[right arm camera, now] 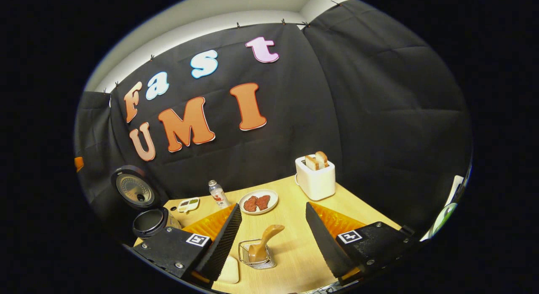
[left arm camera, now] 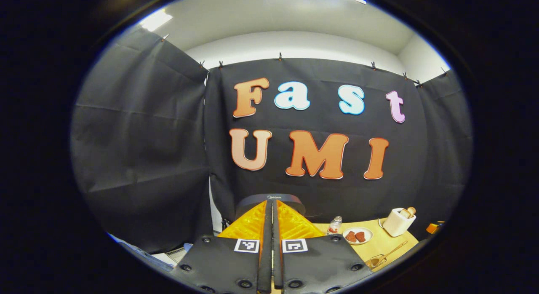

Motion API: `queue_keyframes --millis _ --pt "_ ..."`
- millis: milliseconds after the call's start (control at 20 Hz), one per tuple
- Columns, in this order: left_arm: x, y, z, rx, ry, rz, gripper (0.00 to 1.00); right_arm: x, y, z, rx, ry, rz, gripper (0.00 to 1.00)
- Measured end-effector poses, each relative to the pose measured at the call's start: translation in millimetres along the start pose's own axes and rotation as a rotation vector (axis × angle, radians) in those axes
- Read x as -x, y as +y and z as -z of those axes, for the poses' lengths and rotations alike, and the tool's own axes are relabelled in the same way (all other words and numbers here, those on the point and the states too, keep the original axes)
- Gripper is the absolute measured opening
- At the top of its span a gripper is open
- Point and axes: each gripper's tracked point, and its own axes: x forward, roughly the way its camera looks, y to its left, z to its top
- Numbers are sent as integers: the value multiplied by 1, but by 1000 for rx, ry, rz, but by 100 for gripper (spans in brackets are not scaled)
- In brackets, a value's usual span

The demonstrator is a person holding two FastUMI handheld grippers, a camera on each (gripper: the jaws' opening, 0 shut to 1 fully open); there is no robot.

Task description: Close the left gripper, press the button to open the rice cooker; take a wooden spoon from the chopstick holder with the right hand, scoop a spoonful of rice and pour it into the rice cooker, then put the wooden spoon back into the chopstick holder.

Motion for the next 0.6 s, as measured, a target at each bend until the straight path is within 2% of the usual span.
queue_keyframes --millis 50,150,300,400,450,500,600 --pt "5 6 -5 -16 -7 -22 8 -7 0 9 -6 16 -1 95" --pt "16 10 -12 -37 -19 -36 19 -22 2 25 -32 46 -8 95" --pt "29 11 -27 -18 -47 -48 24 -42 0 52 -113 114 -23 95" --pt "38 13 -29 -9 -46 -46 48 -55 -5 67 -143 146 -13 95" --pt "40 17 -33 -12 -48 -54 52 -60 -4 74 -146 163 -20 95" --pt "41 19 -35 -11 -49 -57 48 -64 -1 80 -144 177 -30 95" --pt "47 23 -35 1 -50 -77 56 -73 -2 91 -150 205 -31 93"
